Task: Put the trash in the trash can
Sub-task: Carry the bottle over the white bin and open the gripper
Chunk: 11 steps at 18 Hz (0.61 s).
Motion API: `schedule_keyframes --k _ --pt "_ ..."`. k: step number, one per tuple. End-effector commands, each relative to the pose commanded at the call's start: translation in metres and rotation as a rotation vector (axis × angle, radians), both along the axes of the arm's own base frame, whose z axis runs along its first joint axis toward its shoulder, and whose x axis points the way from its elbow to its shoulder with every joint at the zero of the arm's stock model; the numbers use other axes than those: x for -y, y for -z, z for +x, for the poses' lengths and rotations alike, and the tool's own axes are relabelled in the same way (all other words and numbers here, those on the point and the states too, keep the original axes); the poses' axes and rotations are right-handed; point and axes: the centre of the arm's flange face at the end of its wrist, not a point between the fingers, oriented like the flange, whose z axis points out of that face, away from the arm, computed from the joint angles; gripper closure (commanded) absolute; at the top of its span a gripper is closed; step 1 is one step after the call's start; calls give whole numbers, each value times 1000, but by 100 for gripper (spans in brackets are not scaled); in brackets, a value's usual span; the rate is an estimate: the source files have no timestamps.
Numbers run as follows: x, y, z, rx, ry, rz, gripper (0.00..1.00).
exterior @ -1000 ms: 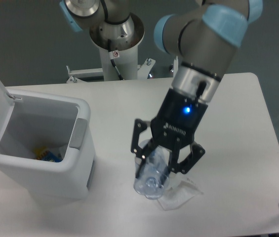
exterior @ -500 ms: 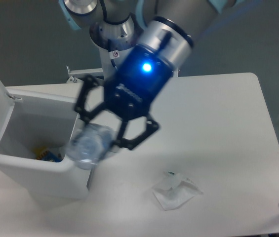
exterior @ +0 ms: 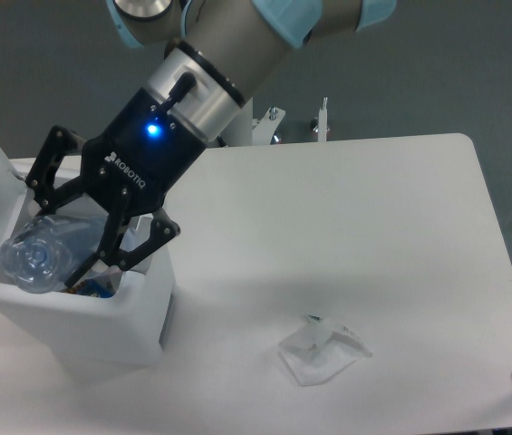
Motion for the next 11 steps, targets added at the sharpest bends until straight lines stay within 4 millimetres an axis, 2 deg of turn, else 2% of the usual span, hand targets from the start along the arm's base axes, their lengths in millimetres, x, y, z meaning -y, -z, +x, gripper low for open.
schedule_keyframes --k 1,3,8,10,11 --pt "0 5 1 6 1 -9 21" --pt "0 16 0 16 -2 -23 18" --pt "0 17 -3 17 -5 -24 12" --pt "7 19 -20 20 -33 -26 9" --pt "15 22 -39 22 -66 -33 6"
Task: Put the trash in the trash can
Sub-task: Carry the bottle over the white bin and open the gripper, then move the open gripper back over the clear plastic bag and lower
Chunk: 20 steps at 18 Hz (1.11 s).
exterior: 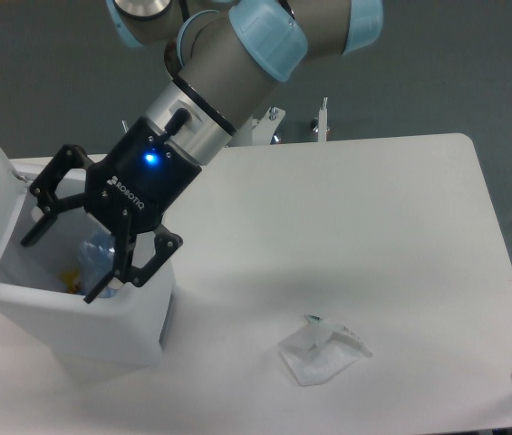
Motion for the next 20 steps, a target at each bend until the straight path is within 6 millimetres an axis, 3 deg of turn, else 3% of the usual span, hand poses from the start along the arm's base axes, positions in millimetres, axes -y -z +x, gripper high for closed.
schedule_keyframes --k 3,5,7,12,16,20 --pt "12 19 -34 0 -72 -48 2" --pt "17 42 -53 -27 -137 -121 2" --pt "25 89 -84 -64 -184 -213 2" --pt "61 170 -132 -146 -192 -347 2" --pt "67 229 -155 -265 -163 -503 1" --pt "68 258 -161 -303 -148 -587 1"
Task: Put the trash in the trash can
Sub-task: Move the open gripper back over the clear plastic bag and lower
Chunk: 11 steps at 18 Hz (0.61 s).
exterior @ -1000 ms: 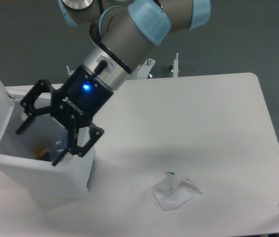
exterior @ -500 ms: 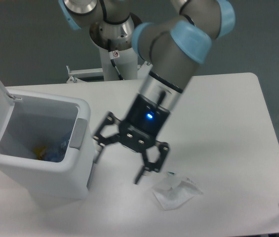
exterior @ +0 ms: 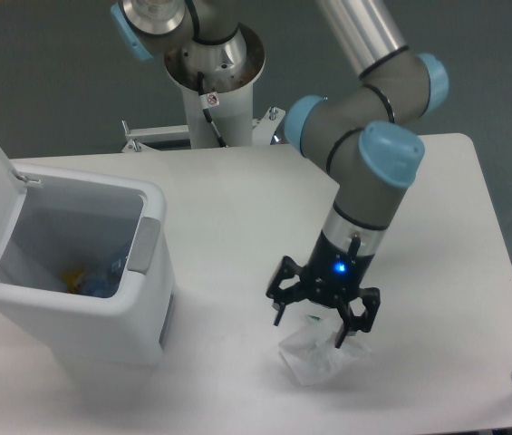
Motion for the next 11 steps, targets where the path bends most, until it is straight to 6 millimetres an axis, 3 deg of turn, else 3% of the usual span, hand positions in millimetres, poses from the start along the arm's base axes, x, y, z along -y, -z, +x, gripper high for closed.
schedule_keyframes --k 5,7,9,11 --pt "-2 27 6 2 5 -76 2" --pt "-18 49 22 -34 31 -174 2" --pt "-25 58 26 -46 34 -207 5" --pt "-26 62 28 -39 29 -212 21"
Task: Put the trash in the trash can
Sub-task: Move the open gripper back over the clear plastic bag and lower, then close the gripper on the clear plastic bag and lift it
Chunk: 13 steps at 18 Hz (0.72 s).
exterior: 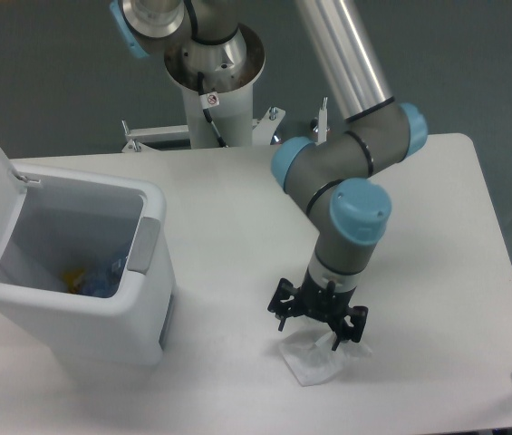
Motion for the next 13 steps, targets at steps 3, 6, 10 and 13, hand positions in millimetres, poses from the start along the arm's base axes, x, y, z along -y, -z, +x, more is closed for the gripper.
schedule_keyframes --k 3,6,10,13 --pt "-1 2 4 6 -6 -6 78" --pt "-4 3 6 -18 -45 -43 100" --pt "-6 -1 7 -21 -63 -40 100" --pt "-6 -4 8 -21 -63 -36 100"
